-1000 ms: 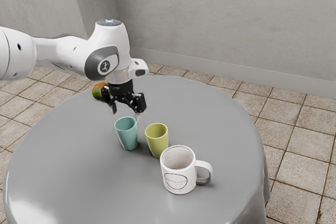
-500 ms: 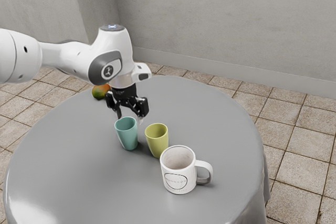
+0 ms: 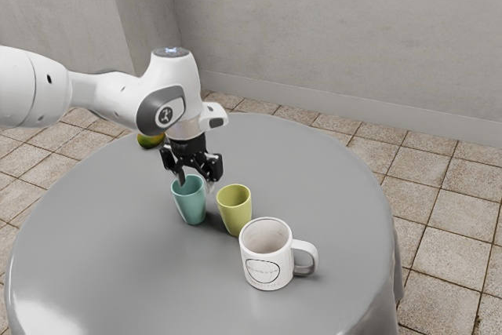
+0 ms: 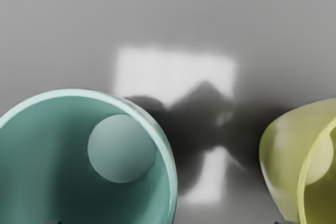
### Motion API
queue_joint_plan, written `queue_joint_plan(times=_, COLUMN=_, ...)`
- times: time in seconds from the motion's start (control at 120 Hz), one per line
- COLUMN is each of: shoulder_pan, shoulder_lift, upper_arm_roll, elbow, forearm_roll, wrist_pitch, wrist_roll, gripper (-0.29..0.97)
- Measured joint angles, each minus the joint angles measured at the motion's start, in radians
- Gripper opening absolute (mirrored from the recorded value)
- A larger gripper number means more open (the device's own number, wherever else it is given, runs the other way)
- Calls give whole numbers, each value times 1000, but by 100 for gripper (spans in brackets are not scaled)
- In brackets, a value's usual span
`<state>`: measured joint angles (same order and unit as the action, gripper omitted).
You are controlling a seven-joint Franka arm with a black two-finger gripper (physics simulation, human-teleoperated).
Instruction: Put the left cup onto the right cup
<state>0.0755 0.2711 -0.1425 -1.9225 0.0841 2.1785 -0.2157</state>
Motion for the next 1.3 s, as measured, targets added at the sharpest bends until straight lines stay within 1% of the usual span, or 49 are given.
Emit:
queue_joint_plan(times=0.308, shoulder_pan=12, shoulder_lift=26, upper_arm_roll=0, elbow=0, forearm_roll=0, wrist_pitch=25, wrist_roll=1, gripper=50)
queue_joint_plan(times=0.817, shoulder_pan=18, shoulder_lift=55, upper_arm_roll=4, elbow=11, forearm_roll=8, wrist_pitch=66, wrist_roll=19, gripper=32)
queue_joint_plan(times=1.108, shoulder_pan=18, shoulder_lift=85, upper_arm_roll=4, elbow=27, forearm_roll=10, wrist_pitch=87, wrist_roll=27, gripper=28)
queue_joint_plan(times=1.3, shoulder_pan=18, shoulder_lift=92, upper_arm_roll=2, elbow=33, forearm_roll=11, wrist_pitch=93, wrist_roll=30, gripper=19)
